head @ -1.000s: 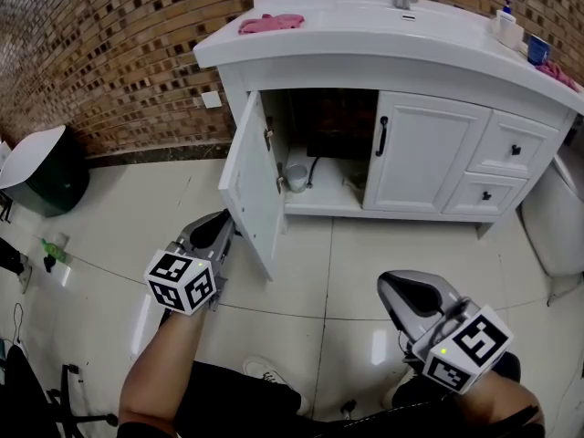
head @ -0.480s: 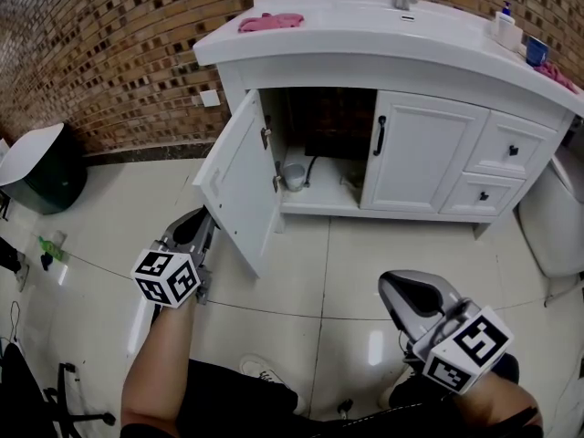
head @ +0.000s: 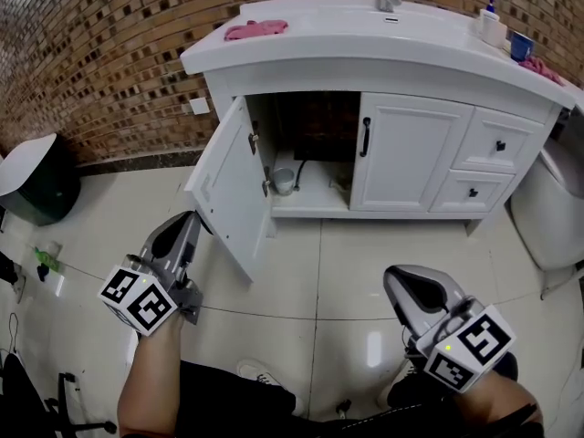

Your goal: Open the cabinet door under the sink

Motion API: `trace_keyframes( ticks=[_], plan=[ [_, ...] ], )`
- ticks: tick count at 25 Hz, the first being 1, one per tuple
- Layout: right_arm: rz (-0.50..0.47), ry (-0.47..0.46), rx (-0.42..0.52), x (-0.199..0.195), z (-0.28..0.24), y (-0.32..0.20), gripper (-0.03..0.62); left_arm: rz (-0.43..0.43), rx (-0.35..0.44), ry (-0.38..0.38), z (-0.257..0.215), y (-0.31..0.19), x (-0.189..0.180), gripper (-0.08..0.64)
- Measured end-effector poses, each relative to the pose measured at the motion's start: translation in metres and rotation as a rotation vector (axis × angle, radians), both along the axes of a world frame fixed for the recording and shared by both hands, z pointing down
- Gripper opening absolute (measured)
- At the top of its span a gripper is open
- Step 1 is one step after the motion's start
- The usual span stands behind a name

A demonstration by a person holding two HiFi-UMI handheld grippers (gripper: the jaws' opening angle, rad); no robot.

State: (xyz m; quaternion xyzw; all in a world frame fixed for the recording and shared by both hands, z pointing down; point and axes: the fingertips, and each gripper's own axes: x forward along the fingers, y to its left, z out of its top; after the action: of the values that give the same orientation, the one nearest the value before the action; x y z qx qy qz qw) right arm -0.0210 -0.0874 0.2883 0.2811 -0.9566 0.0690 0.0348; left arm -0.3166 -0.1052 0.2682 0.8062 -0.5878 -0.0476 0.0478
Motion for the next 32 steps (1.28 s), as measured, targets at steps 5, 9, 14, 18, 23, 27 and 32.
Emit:
trace_keyframes(
  ticks=[5,9,14,18,23,27,32],
  plan=[
    [0.081,-0.037,0.012,0.027,-0.016,-0.014,0.009,0.252,-0.032,-0.100,-0.014,0.037,0.107,0.003],
    [0.118,-0.060,-0.028,0.047,-0.017,-0.017,0.008,0.373,-0.027,-0.102,-0.010,0.050,0.164,0.003],
    [0.060,-0.053,-0.129,0.042,0.006,-0.003,0.008,0.378,-0.055,-0.148,0.011,0.042,0.179,0.003],
    [0.046,-0.042,-0.166,0.043,0.018,0.000,0.008,0.423,-0.095,-0.166,0.034,0.042,0.194,0.003],
    [0.038,-0.052,-0.146,0.042,0.010,0.009,0.008,0.516,-0.112,-0.076,0.035,0.046,0.215,0.005],
    [0.055,-0.011,-0.139,0.046,0.019,0.007,0.008,0.513,-0.062,-0.077,0.021,0.048,0.214,0.005],
    [0.050,0.019,-0.151,0.047,0.028,0.009,0.008,0.488,-0.052,-0.089,0.019,0.048,0.210,0.005]
  ],
)
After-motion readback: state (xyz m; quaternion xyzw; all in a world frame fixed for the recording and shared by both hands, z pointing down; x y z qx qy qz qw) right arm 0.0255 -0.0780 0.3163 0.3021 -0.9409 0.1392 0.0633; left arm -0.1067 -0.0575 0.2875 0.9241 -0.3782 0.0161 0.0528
